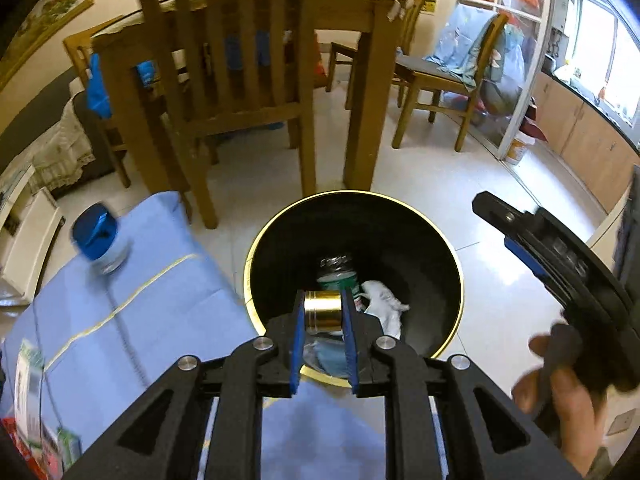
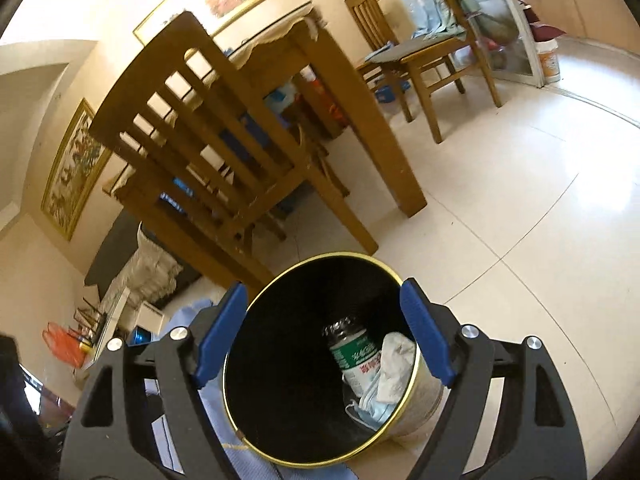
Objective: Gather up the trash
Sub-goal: 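Release the gold coin into the bin with the left tool, then move the right tool back to the table and grasp the Doublemint gum pack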
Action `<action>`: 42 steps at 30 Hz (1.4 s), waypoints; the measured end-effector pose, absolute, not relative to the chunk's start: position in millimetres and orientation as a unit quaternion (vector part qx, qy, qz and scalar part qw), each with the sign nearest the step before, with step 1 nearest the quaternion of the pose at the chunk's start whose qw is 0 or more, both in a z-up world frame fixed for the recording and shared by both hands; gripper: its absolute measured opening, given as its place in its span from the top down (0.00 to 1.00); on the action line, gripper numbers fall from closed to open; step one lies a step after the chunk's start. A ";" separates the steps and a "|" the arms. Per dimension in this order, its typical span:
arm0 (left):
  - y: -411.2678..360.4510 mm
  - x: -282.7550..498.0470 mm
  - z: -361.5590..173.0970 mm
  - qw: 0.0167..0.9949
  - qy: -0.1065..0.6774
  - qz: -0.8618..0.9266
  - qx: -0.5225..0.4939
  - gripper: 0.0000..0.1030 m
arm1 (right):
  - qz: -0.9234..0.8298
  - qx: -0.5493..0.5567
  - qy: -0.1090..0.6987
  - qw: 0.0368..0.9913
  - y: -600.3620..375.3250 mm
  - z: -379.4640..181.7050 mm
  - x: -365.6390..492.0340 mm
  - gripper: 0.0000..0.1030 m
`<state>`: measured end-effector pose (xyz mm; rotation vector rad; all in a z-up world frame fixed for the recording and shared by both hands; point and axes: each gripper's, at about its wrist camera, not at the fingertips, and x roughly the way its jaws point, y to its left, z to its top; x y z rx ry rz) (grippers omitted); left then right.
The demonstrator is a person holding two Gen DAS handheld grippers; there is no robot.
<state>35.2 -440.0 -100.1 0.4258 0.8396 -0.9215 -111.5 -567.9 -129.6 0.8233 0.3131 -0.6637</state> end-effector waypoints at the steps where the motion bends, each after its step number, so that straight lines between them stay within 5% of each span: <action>1: -446.6 34.4 -101.2 0.792 0.387 -0.428 0.201 0.68 | -0.316 0.391 0.148 0.851 -569.6 -130.0 -113.5 0.22; 9: -428.2 37.9 -106.6 0.796 0.397 -0.421 0.178 0.51 | -0.311 0.399 0.156 0.848 -575.6 -135.1 -116.7 0.21; 13: -386.5 31.0 -102.8 0.809 0.396 -0.402 0.165 0.11 | -0.309 0.379 0.171 0.855 -569.6 -133.4 -108.9 0.20; 15: -356.1 23.0 -99.5 0.819 0.388 -0.392 0.161 0.07 | -0.306 0.359 0.183 0.862 -563.5 -131.2 -102.7 0.19; 23: -213.0 14.4 -98.1 0.857 0.383 -0.314 0.143 0.06 | -0.199 0.257 0.249 0.912 -500.5 -121.4 -40.4 0.17; 28: -105.1 33.3 -109.9 0.878 0.414 -0.224 0.086 0.06 | -0.022 0.121 0.324 0.938 -372.7 -116.7 13.2 0.16; 33: -8.4 46.2 -114.8 0.892 0.424 -0.151 0.033 0.06 | 0.152 -0.039 0.358 0.921 -238.4 -118.2 41.7 0.05; 42: 65.2 41.6 -120.8 0.895 0.428 -0.118 -0.029 0.06 | 0.215 -0.195 0.441 0.849 -164.7 -146.7 135.0 0.05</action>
